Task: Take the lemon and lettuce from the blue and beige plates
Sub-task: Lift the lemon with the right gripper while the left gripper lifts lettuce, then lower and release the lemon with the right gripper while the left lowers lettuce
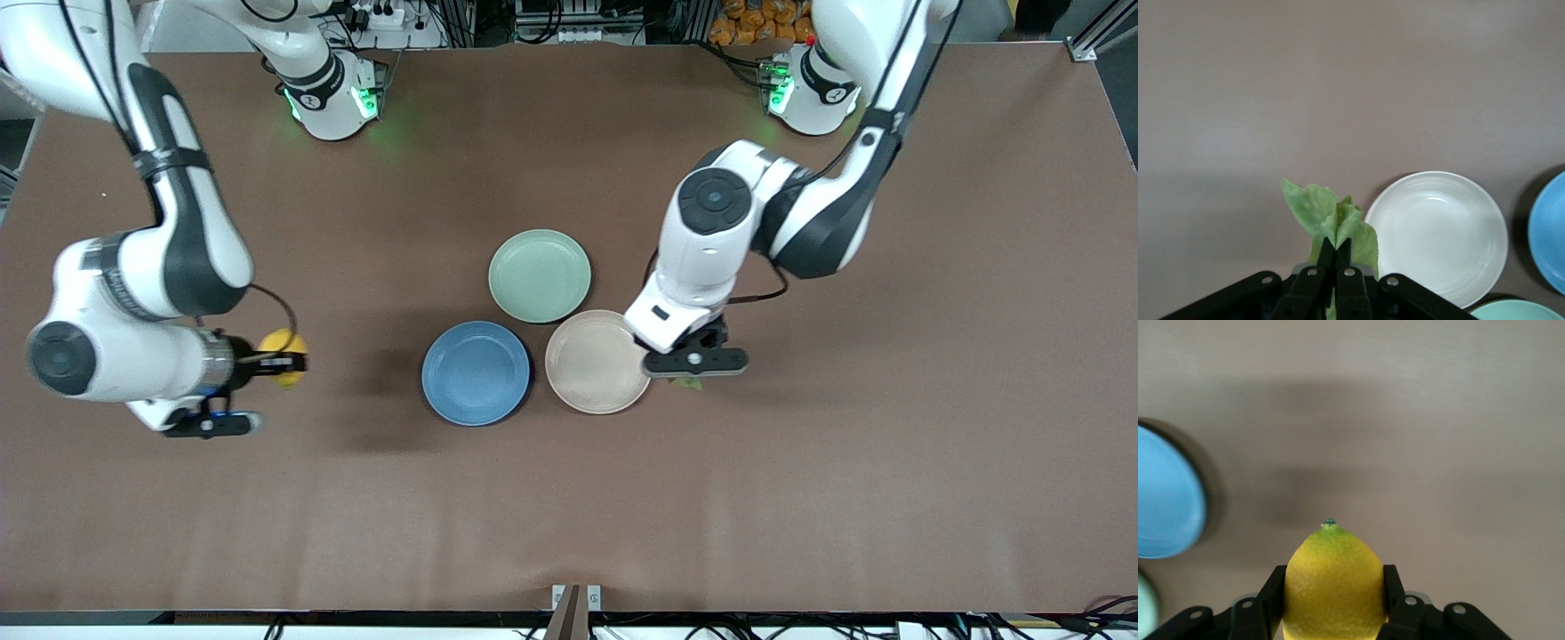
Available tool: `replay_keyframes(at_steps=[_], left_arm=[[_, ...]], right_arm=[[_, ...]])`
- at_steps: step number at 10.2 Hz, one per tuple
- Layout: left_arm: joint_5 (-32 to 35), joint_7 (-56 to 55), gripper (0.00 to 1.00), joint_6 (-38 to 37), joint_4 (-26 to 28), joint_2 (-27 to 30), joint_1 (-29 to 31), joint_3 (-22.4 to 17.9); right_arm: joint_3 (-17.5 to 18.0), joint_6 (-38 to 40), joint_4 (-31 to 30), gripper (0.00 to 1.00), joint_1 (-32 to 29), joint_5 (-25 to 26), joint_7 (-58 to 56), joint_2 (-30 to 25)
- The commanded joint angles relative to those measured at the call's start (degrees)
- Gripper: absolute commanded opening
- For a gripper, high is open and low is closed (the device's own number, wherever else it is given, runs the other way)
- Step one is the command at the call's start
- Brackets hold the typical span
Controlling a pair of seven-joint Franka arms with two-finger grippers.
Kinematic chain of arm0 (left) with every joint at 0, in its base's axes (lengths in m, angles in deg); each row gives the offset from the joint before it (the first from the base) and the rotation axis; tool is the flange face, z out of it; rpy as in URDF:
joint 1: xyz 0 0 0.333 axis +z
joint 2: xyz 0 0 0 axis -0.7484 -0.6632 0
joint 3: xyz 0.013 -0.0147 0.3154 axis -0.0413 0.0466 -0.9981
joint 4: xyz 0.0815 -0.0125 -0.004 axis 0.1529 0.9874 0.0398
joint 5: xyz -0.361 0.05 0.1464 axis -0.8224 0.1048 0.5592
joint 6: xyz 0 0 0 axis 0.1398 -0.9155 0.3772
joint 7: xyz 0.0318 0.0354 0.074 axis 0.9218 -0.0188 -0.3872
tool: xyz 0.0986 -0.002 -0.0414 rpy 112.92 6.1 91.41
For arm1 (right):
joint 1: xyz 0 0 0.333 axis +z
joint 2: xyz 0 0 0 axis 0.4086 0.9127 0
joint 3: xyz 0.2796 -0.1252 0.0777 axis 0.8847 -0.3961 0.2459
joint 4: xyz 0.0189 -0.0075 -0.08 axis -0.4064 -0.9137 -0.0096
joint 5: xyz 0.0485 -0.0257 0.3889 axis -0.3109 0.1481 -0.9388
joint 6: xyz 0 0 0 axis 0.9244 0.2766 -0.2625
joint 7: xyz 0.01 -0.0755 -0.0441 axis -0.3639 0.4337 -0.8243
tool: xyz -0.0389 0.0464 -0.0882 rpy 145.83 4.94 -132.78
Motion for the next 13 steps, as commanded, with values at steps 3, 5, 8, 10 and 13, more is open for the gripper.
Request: replay_keyframes(at_steps=[3, 5, 8, 10, 13], left_arm=[[-3.77, 12.94, 0.0, -6.62, 1.81, 5.7, 6.33, 0.33], [-3.94, 20.92, 0.0, -6.9, 1.89, 6.58, 10.09, 0.15], [-3.94, 32.53, 0.0, -6.9, 1.89, 5.54, 16.95, -0.02], [-3.07, 35.98, 0.0, -6.9, 2.15, 3.43, 19.42, -0.11], [-3.24, 36.69, 0.0, -6.2, 2.07, -1.05, 21.01, -0.2]], right_arm=[[-2.45, -16.3, -12.32, 0.0, -5.51, 0.49, -11.04, -0.49], [-2.45, -20.8, -16.03, 0.0, -6.13, 0.4, -10.95, -0.05], [-2.79, -20.99, -16.04, 0.0, -6.66, -5.38, -10.51, 1.88], [-2.97, -22.74, -16.04, 0.0, -5.96, -5.75, -10.43, 3.2], [-3.06, -24.34, -15.96, 0.0, -5.78, -5.75, -10.25, 4.96]])
